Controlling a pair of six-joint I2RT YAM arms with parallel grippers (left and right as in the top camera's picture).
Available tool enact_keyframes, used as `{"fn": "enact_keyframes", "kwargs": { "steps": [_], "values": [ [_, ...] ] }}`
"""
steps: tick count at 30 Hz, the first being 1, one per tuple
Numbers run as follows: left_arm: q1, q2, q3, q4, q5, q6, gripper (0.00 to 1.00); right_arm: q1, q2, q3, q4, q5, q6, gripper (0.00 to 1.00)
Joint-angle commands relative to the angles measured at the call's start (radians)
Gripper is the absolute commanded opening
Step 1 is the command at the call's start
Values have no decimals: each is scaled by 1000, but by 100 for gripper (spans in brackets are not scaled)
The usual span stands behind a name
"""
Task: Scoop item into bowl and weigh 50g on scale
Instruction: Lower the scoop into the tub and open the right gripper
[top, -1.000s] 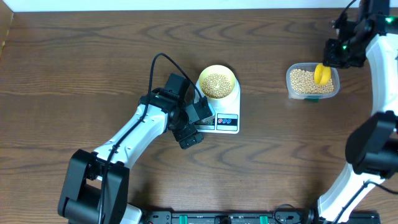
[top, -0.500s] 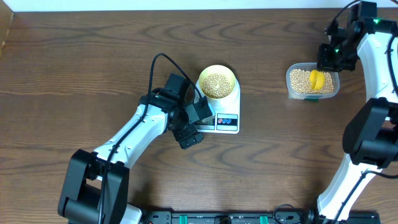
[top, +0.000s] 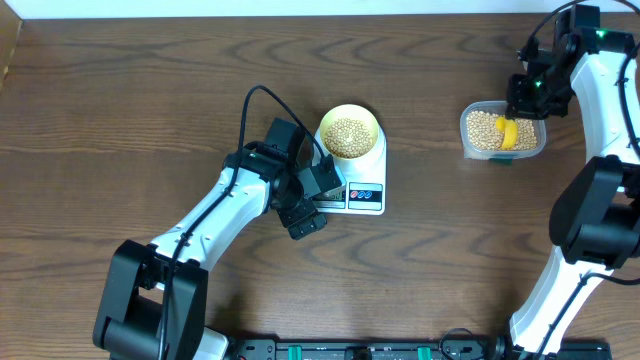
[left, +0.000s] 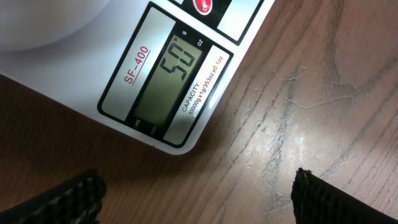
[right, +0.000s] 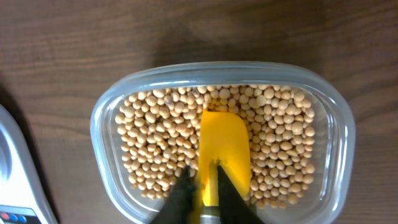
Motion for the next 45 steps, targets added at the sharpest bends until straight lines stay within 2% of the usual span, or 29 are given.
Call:
{"fn": "enact_keyframes", "kwargs": {
  "steps": [1,4,8,12,16,20,25,28,30,31,33,34,35,41,45],
  "values": [
    [-2,7,-7,-2,-4,17,98,8,21,-4,2,70,-7,40],
    [-2,7,-6,-3,-3,17,98,9,21,5,3,109,-7,59],
    [-2,7,-7,-2,-3,17,98,9,21,30,24,108,-7,70],
    [-2,7,-7,-3,-3,17,98,9,21,62,79,93,-6,76],
    [-2,7,-7,-2,-3,17,98,14,21,79,131,-6,-7,82],
    [-2,7,-7,-3,-4,17,98,17,21,79,190,-159,-6,88],
    [-2,7,-6,-3,-4,17,98,28,21,79,302,-407,3,89],
    [-2,7,-6,-2,-4,17,98,50,21,79,375,-476,50,81],
    [-2,7,-7,-3,-4,17,98,76,21,79,408,-479,68,71],
    [-2,7,-7,-2,-3,17,98,91,22,79,417,-478,68,63],
    [-2,7,-6,-2,-4,17,98,122,22,79,431,-472,68,39],
    [-2,7,-6,-2,-3,17,98,140,23,79,432,-457,68,15],
    [-2,7,-7,-3,-3,17,98,157,24,79,429,-429,68,2],
    [-2,7,-6,-3,-3,17,98,251,24,79,328,-55,66,1],
    [-2,7,-6,-3,-4,17,98,261,24,79,271,204,63,1]
  ]
}}
